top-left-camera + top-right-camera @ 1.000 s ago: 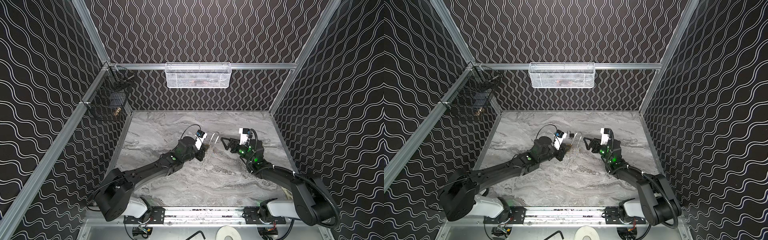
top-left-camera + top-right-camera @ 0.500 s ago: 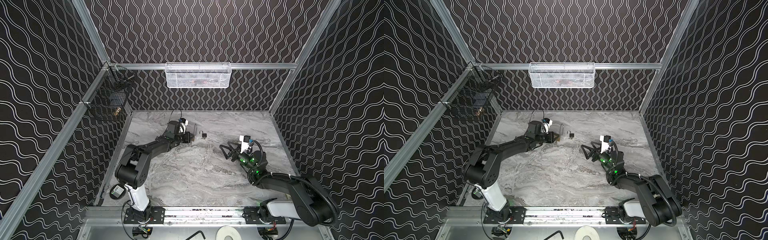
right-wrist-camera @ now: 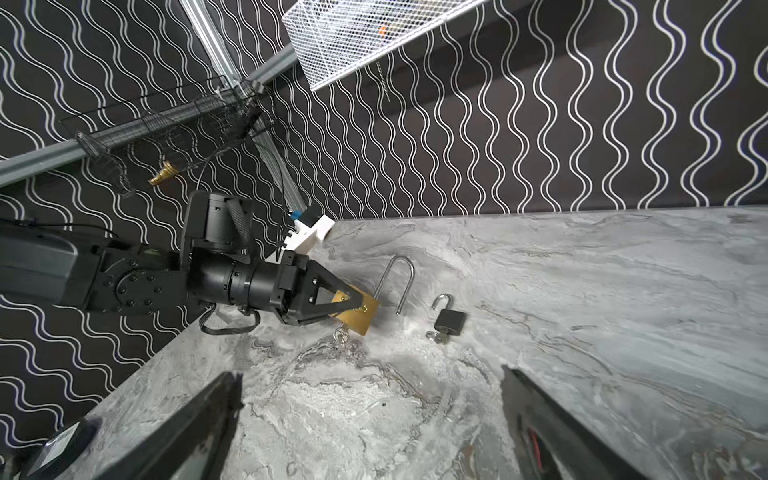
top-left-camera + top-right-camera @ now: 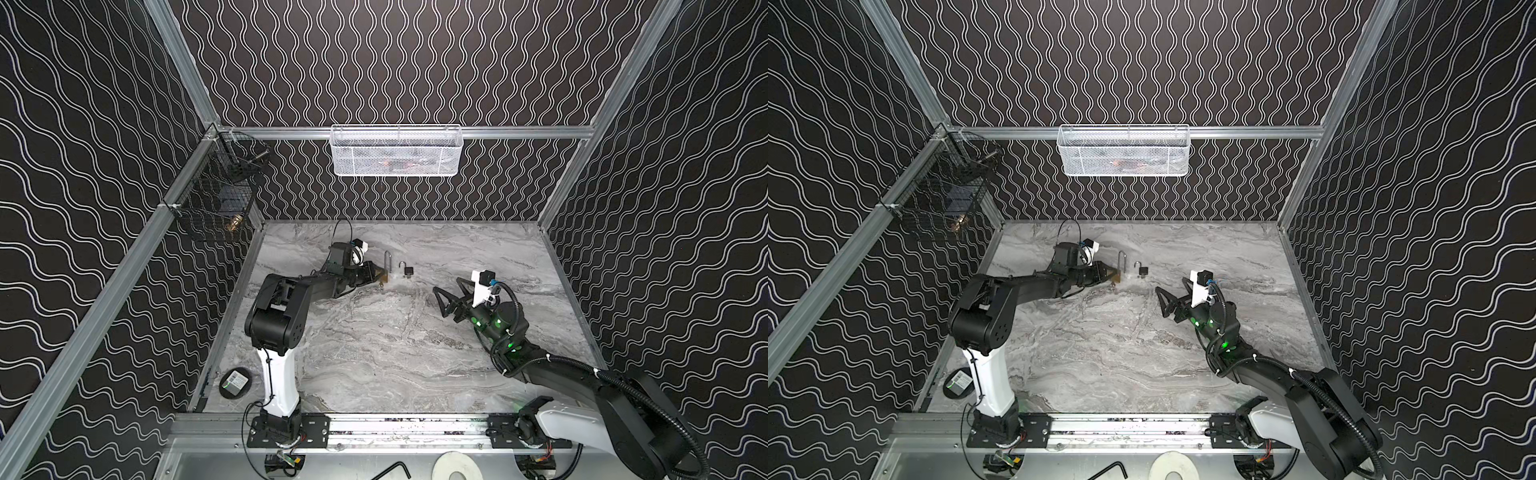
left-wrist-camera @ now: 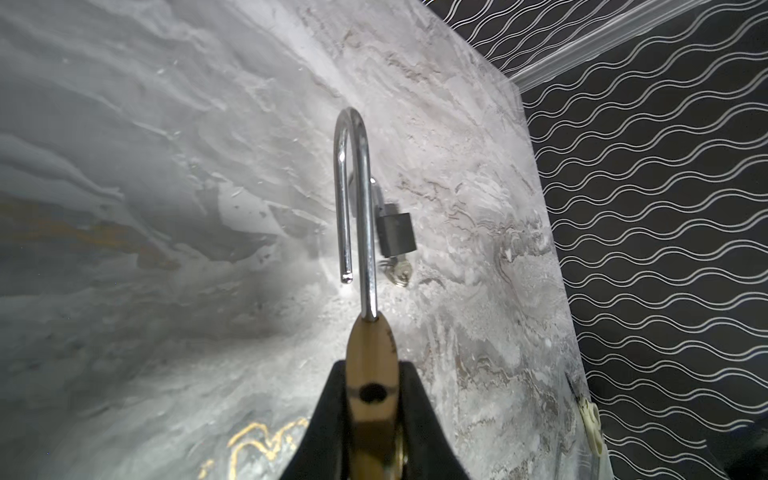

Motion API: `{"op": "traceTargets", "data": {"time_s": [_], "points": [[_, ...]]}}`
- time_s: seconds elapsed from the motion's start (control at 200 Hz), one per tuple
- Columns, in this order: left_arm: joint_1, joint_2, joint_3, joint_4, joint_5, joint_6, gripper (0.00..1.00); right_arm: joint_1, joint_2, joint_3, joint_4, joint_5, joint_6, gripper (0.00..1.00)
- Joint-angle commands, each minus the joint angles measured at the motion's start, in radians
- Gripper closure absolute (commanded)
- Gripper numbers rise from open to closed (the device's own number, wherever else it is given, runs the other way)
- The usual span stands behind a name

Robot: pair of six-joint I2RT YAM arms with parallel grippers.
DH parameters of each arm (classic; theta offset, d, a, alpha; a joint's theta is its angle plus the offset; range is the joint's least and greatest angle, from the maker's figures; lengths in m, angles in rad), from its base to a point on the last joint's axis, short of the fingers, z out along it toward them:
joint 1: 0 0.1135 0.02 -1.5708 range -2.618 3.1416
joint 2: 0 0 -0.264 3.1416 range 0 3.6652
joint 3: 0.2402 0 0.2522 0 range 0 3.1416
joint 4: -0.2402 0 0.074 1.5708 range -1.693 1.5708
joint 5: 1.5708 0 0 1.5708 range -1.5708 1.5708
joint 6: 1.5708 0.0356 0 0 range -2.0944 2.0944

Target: Unlock with the key

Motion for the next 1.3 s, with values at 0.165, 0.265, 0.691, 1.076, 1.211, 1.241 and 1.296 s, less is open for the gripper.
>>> {"op": "traceTargets", "data": {"time_s": [0.165,0.265,0.691,1.076,1.211,1.241,1.296], "points": [[0.045,0.059,0.050,0.025,0.039,-0.004,1.00,0.000,-0.010,0.003,0.007,0.031,-0.027,0.01],[0.057,0.082,0.071,-0.003,0.063,0.011,1.00,0.000,-0.009,0.008,0.000,0.030,-0.032,0.01],[0.082,0.100,0.088,-0.068,0.042,0.064,0.86,0.000,-0.013,0.013,-0.020,0.038,-0.050,0.01],[0.082,0.104,0.122,-0.201,-0.031,0.125,0.69,0.000,-0.012,0.023,-0.040,0.043,-0.059,0.01],[0.082,0.103,0.131,-0.232,-0.057,0.139,0.63,0.000,-0.012,0.023,-0.041,0.043,-0.059,0.01],[0.082,0.103,0.133,-0.238,-0.063,0.145,0.62,0.000,-0.012,0.023,-0.042,0.045,-0.059,0.01],[0.082,0.100,0.133,-0.241,-0.067,0.150,0.60,0.000,-0.013,0.023,-0.042,0.043,-0.060,0.01]]}}
